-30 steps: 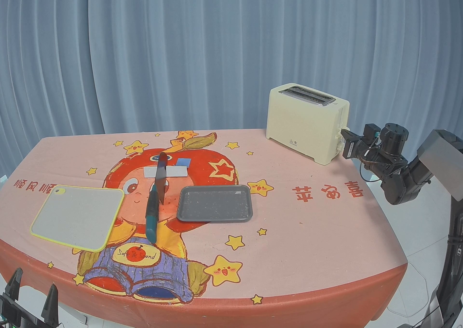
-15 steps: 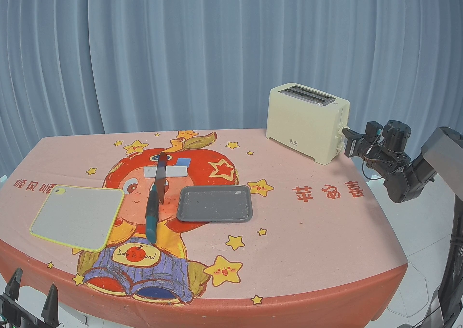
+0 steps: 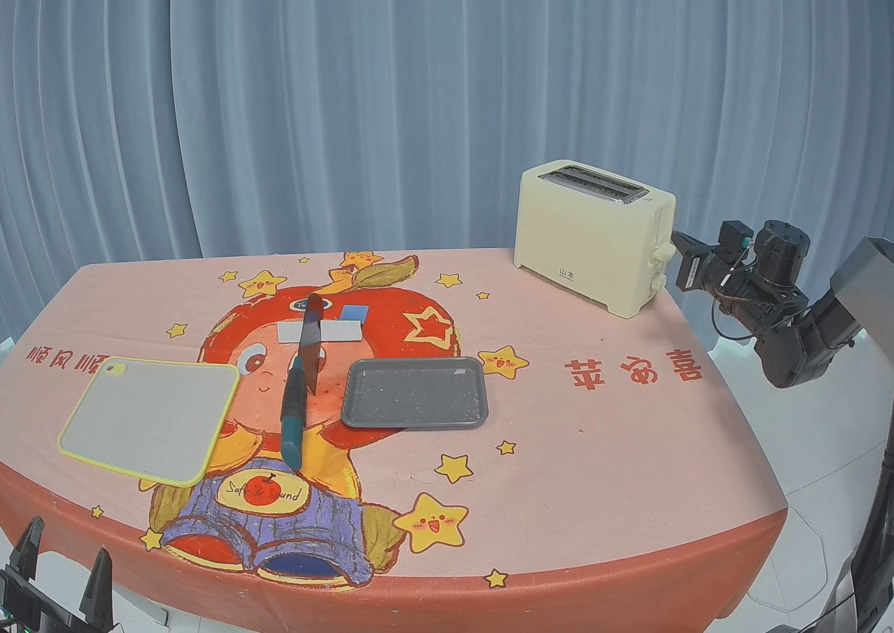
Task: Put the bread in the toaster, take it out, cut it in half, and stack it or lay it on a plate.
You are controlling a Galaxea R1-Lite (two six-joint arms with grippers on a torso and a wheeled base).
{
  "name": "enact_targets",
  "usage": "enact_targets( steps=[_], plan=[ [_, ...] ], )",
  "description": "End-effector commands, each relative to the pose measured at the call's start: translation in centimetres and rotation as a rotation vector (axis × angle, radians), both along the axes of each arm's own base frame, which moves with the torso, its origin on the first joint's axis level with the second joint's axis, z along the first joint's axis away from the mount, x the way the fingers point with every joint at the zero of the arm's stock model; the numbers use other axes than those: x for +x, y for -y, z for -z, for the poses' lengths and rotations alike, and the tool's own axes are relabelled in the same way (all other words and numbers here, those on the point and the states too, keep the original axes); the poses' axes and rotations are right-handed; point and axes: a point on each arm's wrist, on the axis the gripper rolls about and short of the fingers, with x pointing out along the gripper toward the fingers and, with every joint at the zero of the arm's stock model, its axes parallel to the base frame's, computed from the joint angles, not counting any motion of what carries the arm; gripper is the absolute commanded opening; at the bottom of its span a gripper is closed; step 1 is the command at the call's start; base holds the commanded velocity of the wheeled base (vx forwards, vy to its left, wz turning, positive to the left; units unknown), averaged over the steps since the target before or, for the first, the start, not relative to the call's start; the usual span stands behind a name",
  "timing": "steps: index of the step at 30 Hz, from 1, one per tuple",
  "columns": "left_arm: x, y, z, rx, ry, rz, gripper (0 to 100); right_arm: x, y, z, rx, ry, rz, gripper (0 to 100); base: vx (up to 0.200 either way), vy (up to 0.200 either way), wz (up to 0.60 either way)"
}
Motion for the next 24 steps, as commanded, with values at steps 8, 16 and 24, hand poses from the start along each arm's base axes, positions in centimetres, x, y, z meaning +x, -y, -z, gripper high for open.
enact_targets(
  steps=[8,16,24],
  plan=[
    [0.0,0.0,0.5,-0.001,-0.001,-0.001,100,-6.6,0.5,-3.0,0.015,0.017,0.005,0,0.0,0.0,0.0],
    [0.0,0.0,0.5,0.001,-0.001,-0.001,100,-9.8,2.9,-4.5,0.026,0.131,0.073,0,0.0,0.0,0.0],
    [0.0,0.0,0.5,-0.001,-0.002,-0.001,100,-13.3,2.6,-5.0,0.026,0.12,0.064,0,0.0,0.0,0.0]
  ],
)
